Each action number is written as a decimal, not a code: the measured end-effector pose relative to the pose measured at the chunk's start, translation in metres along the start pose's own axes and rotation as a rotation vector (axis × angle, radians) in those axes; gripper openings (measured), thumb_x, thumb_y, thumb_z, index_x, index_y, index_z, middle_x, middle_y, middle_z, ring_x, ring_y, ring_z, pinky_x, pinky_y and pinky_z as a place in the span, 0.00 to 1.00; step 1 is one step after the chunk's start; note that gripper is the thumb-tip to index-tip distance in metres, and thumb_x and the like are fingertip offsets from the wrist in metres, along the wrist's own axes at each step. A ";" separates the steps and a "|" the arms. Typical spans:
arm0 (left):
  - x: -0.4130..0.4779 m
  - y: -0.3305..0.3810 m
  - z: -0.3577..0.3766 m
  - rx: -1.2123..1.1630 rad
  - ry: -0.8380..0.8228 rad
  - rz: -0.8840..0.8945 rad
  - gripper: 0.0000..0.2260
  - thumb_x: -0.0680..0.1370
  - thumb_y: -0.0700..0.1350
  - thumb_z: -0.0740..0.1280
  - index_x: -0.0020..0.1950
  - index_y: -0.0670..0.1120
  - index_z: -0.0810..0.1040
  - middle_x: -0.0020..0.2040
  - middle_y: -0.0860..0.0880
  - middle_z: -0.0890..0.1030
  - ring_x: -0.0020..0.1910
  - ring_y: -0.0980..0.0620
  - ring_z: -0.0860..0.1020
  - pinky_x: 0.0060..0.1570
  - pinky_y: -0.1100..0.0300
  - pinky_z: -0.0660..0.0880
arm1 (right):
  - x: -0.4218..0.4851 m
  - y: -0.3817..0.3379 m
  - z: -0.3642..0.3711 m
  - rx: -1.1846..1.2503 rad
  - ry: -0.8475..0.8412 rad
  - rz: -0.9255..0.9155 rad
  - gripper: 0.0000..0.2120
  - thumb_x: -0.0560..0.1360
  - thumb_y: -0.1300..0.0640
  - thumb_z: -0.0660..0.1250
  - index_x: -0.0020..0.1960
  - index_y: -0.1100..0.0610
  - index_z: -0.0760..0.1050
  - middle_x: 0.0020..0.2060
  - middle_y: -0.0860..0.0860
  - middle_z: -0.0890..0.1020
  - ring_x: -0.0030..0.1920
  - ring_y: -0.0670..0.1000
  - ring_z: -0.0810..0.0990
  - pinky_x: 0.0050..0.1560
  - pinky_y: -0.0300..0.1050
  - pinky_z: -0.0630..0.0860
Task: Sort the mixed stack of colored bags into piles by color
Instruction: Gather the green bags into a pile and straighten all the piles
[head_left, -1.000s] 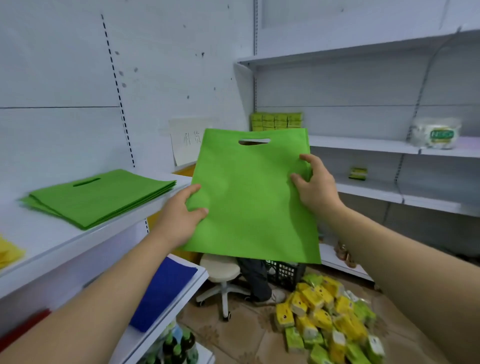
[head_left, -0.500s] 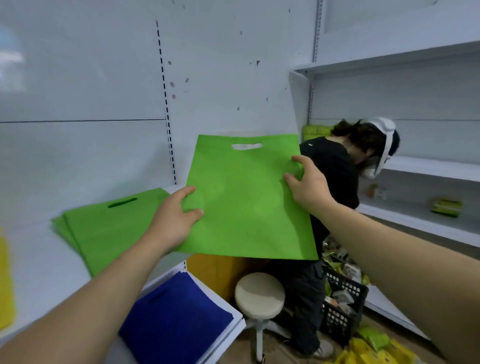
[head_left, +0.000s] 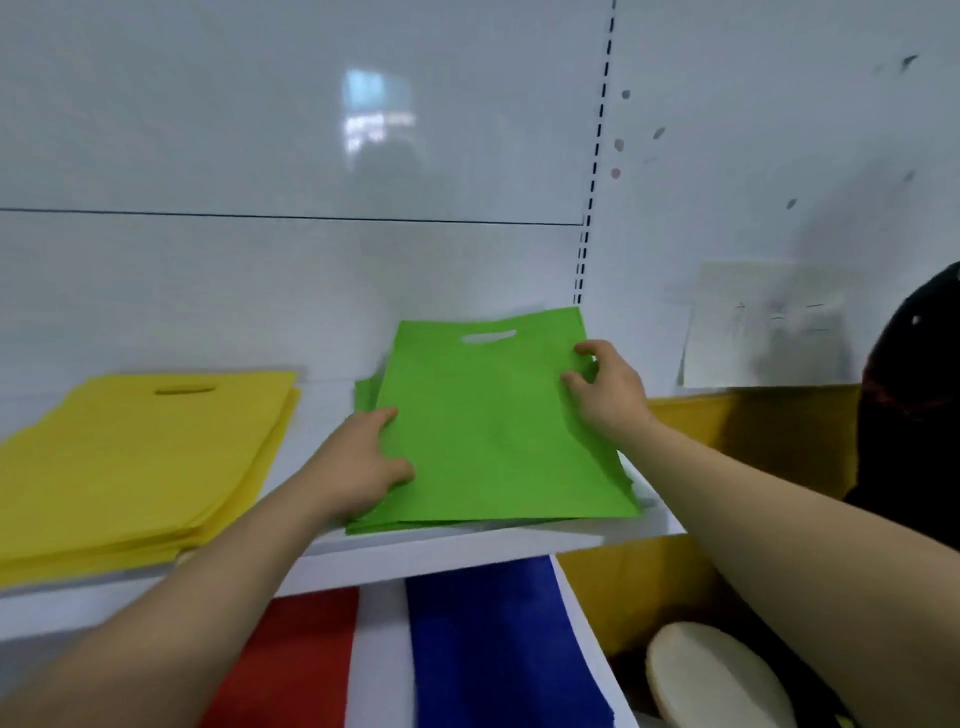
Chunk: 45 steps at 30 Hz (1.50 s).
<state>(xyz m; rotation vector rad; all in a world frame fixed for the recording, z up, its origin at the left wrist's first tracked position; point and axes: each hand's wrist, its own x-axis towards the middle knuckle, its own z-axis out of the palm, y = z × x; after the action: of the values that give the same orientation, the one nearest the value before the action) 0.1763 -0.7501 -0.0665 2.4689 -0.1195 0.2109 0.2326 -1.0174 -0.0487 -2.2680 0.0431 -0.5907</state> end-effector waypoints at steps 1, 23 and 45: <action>-0.002 -0.004 0.000 0.039 0.017 -0.022 0.34 0.71 0.44 0.73 0.74 0.42 0.63 0.71 0.41 0.68 0.67 0.47 0.69 0.64 0.63 0.63 | 0.006 0.001 0.009 -0.011 -0.028 -0.011 0.19 0.78 0.55 0.65 0.67 0.56 0.69 0.57 0.57 0.77 0.50 0.54 0.74 0.52 0.43 0.70; -0.053 0.014 0.006 0.229 -0.150 -0.053 0.52 0.53 0.78 0.63 0.73 0.54 0.65 0.76 0.51 0.59 0.74 0.55 0.59 0.65 0.68 0.53 | 0.027 0.020 0.033 -0.411 -0.611 -0.187 0.30 0.78 0.39 0.58 0.70 0.59 0.68 0.69 0.58 0.71 0.67 0.57 0.70 0.64 0.46 0.67; -0.137 -0.062 -0.162 0.343 0.160 -0.266 0.28 0.76 0.56 0.66 0.74 0.52 0.64 0.75 0.53 0.63 0.73 0.53 0.62 0.66 0.63 0.59 | -0.056 -0.219 0.129 -0.237 -0.634 -0.582 0.30 0.79 0.39 0.54 0.71 0.60 0.66 0.70 0.56 0.70 0.69 0.57 0.67 0.64 0.46 0.66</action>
<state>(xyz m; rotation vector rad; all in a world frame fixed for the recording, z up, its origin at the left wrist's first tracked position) 0.0306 -0.5971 -0.0028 2.7596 0.3381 0.3352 0.2048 -0.7646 0.0062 -2.6015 -0.9231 -0.1227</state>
